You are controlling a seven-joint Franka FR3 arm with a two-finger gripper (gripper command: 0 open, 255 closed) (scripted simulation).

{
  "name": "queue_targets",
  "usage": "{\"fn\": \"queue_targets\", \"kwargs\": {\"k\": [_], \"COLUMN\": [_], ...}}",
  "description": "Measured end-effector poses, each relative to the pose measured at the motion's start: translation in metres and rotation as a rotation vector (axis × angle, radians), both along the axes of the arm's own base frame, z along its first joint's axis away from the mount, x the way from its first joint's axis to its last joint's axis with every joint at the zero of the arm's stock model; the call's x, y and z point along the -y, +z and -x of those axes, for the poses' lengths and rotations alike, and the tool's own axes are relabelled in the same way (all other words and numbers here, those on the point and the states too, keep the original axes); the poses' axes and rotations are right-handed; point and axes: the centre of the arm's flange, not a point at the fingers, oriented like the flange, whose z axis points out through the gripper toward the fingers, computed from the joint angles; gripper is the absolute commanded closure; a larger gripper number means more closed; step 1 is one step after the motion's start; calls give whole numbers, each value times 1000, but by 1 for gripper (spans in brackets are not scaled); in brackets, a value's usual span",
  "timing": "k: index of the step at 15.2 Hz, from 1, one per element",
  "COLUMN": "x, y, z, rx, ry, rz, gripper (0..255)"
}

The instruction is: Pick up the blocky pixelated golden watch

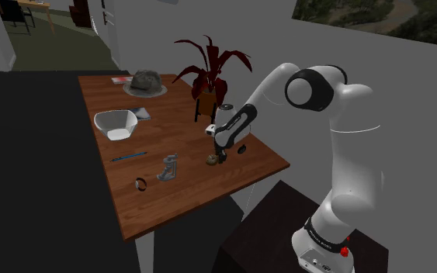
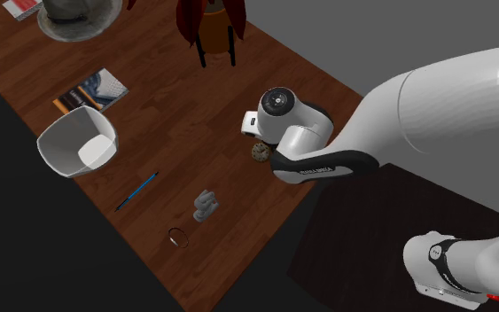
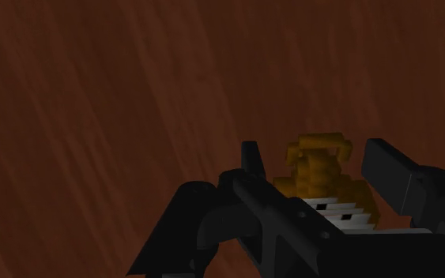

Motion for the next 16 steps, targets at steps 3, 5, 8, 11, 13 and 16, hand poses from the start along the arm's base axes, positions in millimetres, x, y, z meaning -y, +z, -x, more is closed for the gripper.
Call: {"fn": "queue_targets", "kwargs": {"k": [3,5,8,11,13,16], "x": [0,0,-1,0,1,1], "y": [10,21,37,52,64,76], "z": [0,0,1,1,0,1], "rx": [-2,-2,-1,-2,-1,-1], "ry": [0,0,0,0,0,0], "rz": [0,0,0,0,0,0], "gripper": [255,255,255,255,255,255]}}
